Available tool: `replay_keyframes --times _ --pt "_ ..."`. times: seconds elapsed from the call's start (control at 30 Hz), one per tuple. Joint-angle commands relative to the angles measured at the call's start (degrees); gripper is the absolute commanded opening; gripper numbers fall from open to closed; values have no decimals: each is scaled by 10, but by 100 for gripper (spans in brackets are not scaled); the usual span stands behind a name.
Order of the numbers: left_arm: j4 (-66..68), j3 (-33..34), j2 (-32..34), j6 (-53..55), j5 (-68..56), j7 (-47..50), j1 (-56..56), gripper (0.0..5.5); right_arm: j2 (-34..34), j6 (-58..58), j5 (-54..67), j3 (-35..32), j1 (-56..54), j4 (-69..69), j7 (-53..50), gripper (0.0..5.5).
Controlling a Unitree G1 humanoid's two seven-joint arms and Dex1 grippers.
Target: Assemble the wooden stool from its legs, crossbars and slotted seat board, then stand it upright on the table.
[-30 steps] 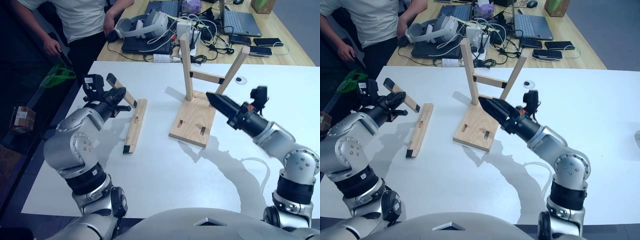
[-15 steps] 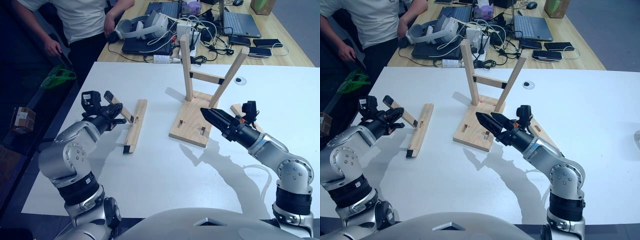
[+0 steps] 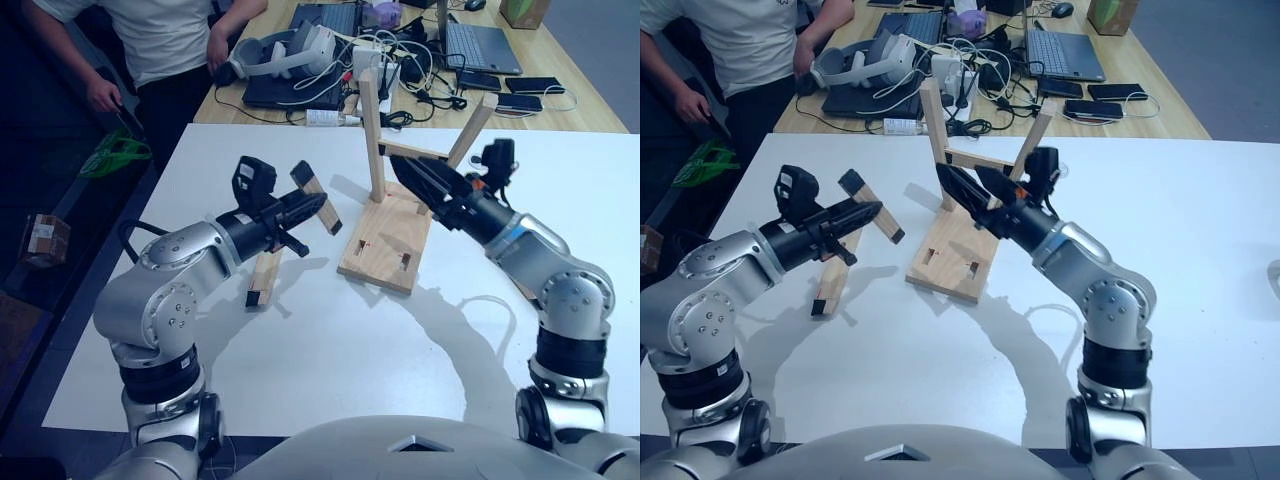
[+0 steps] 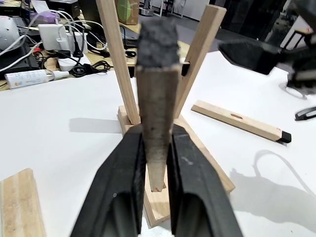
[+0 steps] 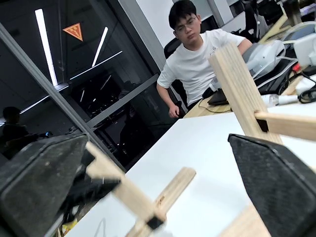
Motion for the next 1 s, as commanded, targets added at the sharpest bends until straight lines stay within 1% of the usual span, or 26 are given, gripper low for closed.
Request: replay_keyframes --times 0.03,0.13,0.23,0.53,0.67,0.8,0.9,1.0 --pt "-13 -33 23 -10 -7 -2 -9 41 36 -8 -31 35 -46 17 -17 538" --pt "-6 -56 28 -26 -3 3 -18 41 49 4 -64 75 -51 32 -13 538" --pt "-12 -69 25 -31 -12 8 -34 41 42 18 -104 111 -46 38 -10 538" --pt "-4 -87 15 -43 -13 28 -62 41 52 41 -107 119 -31 27 2 538" --pt "1 -81 28 -49 -5 34 -55 41 52 45 -110 106 -30 26 4 538" --pt "19 -52 63 -66 11 34 -14 41 44 29 -118 69 -36 30 -1 538" --pt "44 -31 108 -85 37 30 34 41 41 16 -115 27 -36 26 -8 538" --pt "75 -13 138 -77 58 42 55 41 34 15 -110 0 -27 17 -13 538"
